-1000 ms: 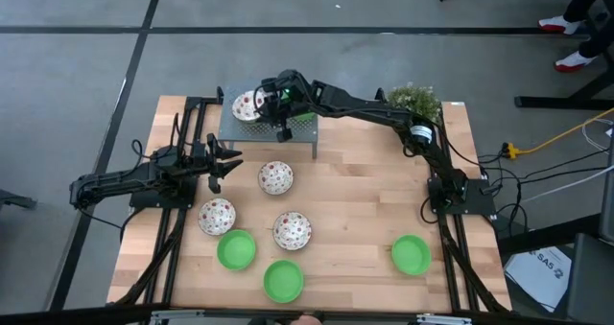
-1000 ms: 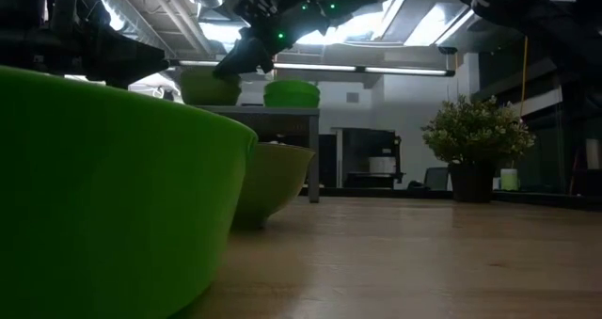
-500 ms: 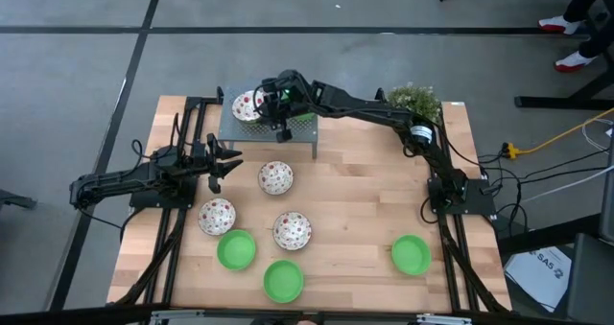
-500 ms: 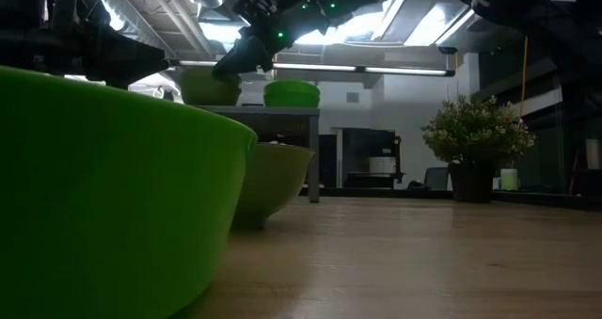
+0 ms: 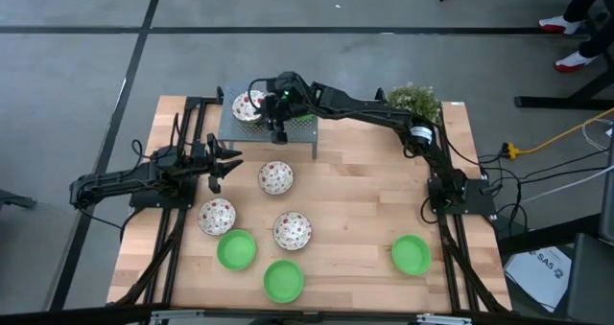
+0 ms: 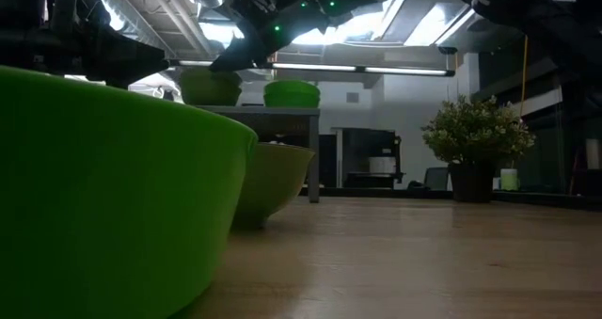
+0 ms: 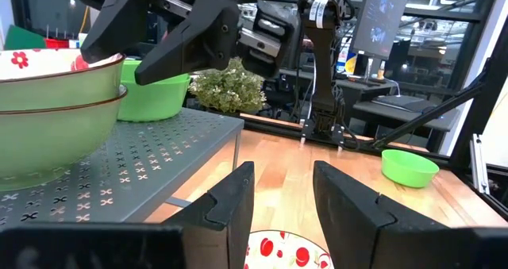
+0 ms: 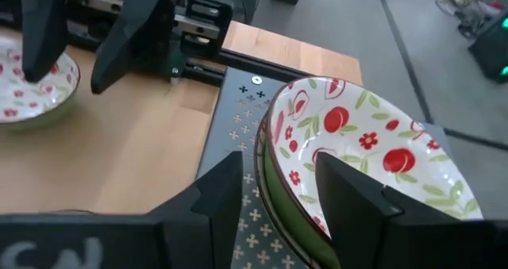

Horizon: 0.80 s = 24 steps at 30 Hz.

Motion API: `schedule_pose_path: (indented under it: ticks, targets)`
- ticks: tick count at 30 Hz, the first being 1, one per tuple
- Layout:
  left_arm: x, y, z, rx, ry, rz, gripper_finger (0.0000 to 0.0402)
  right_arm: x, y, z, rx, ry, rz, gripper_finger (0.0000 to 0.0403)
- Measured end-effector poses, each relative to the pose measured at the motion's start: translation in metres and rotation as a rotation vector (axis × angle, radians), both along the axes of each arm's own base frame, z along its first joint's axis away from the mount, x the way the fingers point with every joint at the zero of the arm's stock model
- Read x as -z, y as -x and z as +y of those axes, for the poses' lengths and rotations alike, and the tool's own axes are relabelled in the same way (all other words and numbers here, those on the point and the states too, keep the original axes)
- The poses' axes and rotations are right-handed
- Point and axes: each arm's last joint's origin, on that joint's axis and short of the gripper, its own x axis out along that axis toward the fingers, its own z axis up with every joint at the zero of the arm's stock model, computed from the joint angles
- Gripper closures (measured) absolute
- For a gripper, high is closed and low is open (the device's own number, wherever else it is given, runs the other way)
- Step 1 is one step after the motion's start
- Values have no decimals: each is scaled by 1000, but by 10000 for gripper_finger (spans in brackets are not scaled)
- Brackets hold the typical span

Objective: Pick & Place Mini bowls
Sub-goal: Stack the green bowl on top of the green bowl on the shelf

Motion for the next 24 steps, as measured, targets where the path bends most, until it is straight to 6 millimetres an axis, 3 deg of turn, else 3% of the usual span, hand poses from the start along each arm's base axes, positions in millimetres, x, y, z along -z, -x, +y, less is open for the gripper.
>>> schedule_pose_path:
  ticks: [11,24]
  targets:
    - [0,0,0,0,0,0,276,0,0,0,106,-218,-22,244]
    - [0,0,0,0,0,-1,276,0,-2,-3,150,-302,-56,244]
